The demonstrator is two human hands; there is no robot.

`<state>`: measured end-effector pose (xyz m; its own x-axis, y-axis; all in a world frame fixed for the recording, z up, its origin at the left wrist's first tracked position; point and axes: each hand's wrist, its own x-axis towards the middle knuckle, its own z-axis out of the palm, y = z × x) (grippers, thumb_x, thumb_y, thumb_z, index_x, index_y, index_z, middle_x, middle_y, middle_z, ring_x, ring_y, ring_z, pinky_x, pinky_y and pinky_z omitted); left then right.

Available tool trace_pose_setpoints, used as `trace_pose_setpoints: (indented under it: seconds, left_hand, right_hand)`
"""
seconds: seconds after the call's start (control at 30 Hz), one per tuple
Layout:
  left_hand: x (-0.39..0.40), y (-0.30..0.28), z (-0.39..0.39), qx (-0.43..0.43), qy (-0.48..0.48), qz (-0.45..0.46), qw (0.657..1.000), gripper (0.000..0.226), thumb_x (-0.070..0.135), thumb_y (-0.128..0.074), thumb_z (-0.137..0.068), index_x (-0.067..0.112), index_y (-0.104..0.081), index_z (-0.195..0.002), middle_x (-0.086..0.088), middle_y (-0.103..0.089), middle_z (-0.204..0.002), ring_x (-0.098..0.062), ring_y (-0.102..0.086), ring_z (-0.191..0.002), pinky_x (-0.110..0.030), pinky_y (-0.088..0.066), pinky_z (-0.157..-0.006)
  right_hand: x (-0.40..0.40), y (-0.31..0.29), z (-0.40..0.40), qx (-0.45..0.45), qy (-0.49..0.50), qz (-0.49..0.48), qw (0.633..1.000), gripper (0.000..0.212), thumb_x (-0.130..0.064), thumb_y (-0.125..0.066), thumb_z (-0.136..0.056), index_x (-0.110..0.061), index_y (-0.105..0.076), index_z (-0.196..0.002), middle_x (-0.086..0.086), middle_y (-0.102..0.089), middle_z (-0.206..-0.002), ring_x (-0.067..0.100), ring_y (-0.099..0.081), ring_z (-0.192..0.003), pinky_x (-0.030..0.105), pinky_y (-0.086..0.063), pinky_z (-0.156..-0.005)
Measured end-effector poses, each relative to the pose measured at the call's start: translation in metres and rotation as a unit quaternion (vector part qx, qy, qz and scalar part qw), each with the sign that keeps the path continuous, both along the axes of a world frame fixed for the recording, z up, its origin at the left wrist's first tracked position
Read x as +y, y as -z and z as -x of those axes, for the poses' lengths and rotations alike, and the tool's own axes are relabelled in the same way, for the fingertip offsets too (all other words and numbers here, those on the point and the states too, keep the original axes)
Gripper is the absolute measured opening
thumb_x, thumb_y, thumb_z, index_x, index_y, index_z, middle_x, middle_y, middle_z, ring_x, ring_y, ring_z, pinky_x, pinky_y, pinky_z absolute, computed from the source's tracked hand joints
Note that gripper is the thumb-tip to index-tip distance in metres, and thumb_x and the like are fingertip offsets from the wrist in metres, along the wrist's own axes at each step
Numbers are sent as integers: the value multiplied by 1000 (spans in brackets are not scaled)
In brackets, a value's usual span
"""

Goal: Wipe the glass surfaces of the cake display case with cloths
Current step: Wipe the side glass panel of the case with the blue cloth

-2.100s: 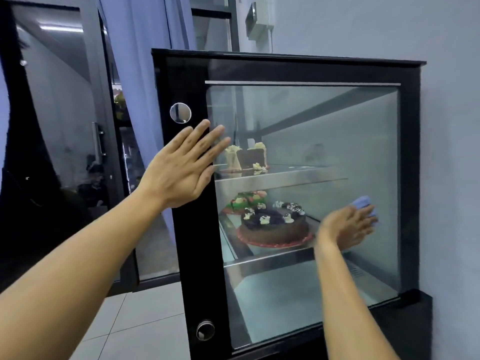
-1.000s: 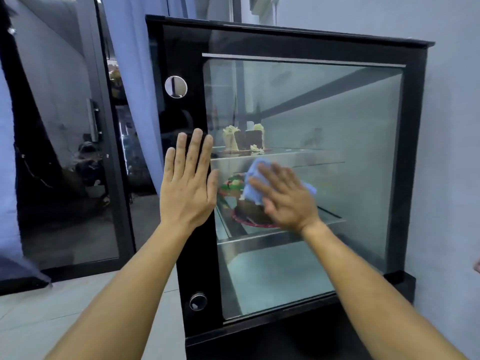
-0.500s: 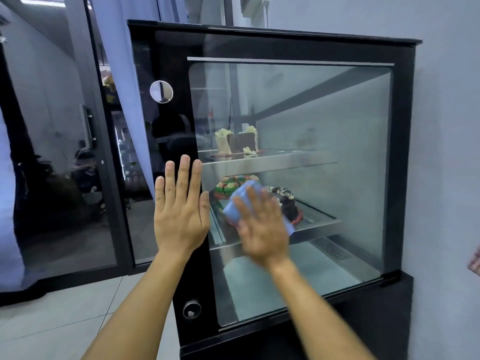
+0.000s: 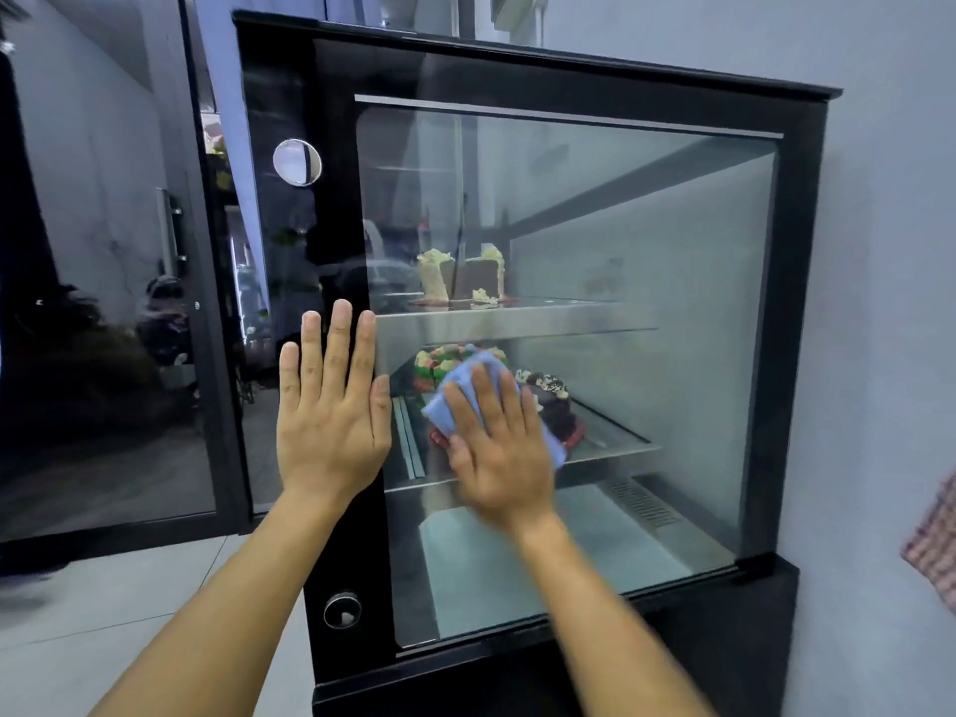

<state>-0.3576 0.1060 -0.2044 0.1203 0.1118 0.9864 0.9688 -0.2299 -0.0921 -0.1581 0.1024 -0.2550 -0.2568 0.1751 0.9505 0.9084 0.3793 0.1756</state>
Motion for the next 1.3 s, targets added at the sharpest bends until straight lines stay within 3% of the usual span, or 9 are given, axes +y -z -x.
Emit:
trace_pose_setpoints:
  seconds: [0.07,0.17,0.33,0.5,0.67,0.77,0.93,1.13,1.3]
  left_hand:
    - [-1,-1,-1,-3,0,-4,1000,61,31,-31,-110,13,-17,-166,-9,-9,-174,-31,-4,-161,-49,-5,-131]
    - [0,0,-3,-9,-2,-2,1000,61,31,-31,-110,14,-16,-166,-9,-7,-174,-31,-3,-161,-49,-4,-131]
    - [1,2,-4,-10,0,-4,1000,60,33,-28,-111,13,-15,-166,-10,-8,-174,-32,-3,-161,-51,-6,-131]
    - [0,2,-5,-14,3,3,1000,61,32,-29,-109,13,-17,-166,-9,-9,-174,-32,-4,-161,-51,-6,-131]
    - [0,0,-4,-10,3,0,1000,61,33,-30,-109,12,-18,-166,-9,-8,-174,-33,-5,-161,-50,-5,-131]
    - [1,2,-4,-12,10,-1,1000,61,33,-30,-110,13,-17,-166,-10,-8,-174,-33,-4,-161,-50,-4,-131]
    - [2,3,-4,-20,12,-4,1000,61,33,-29,-110,13,-17,-166,-11,-10,-174,-32,-4,-161,-51,-5,-131]
    - [2,3,-3,-13,15,-11,1000,60,33,-29,-110,13,-18,-166,-11,-12,-174,-33,-6,-161,-50,-5,-131]
    - [6,5,-3,-14,18,-19,1000,61,33,-29,-110,14,-17,-166,-10,-12,-174,-33,-7,-161,-51,-7,-130]
  right_hand:
    - [10,-53,-79,-65,4,-59,996,53,-28,-40,-106,-24,-34,-159,6,-30,-166,33,-29,-154,50,-19,-127]
    - [16,-74,-199,219,70,-39,972,54,-27,-30,-110,-19,-27,-163,5,-20,-170,31,-20,-157,53,-14,-128]
    - [-5,0,-168,678,53,34,732,65,-43,-18,-107,-11,-21,-164,14,-13,-172,33,-9,-159,45,-7,-129]
    - [5,-5,-53,246,70,14,966,58,-37,-27,-109,-13,-30,-162,14,-15,-171,32,-10,-160,47,-9,-129]
    - [21,-103,-180,192,64,-31,979,54,-31,-29,-110,-22,-24,-163,0,-12,-171,26,-11,-160,47,-11,-129]
    - [17,-82,-247,429,76,-3,900,53,-29,-22,-113,-16,-23,-164,7,-15,-172,26,-10,-160,45,-5,-130]
    - [5,-13,-208,784,56,106,609,56,-34,-18,-112,-20,-9,-166,8,-1,-174,28,1,-160,43,-2,-127]
    - [20,-120,-160,474,58,39,878,55,-40,-19,-113,-27,-8,-165,0,1,-174,15,6,-159,36,3,-127]
    - [18,-152,-250,459,27,-8,888,58,-41,-16,-109,-22,-29,-162,4,-23,-171,23,-17,-158,40,-10,-130]
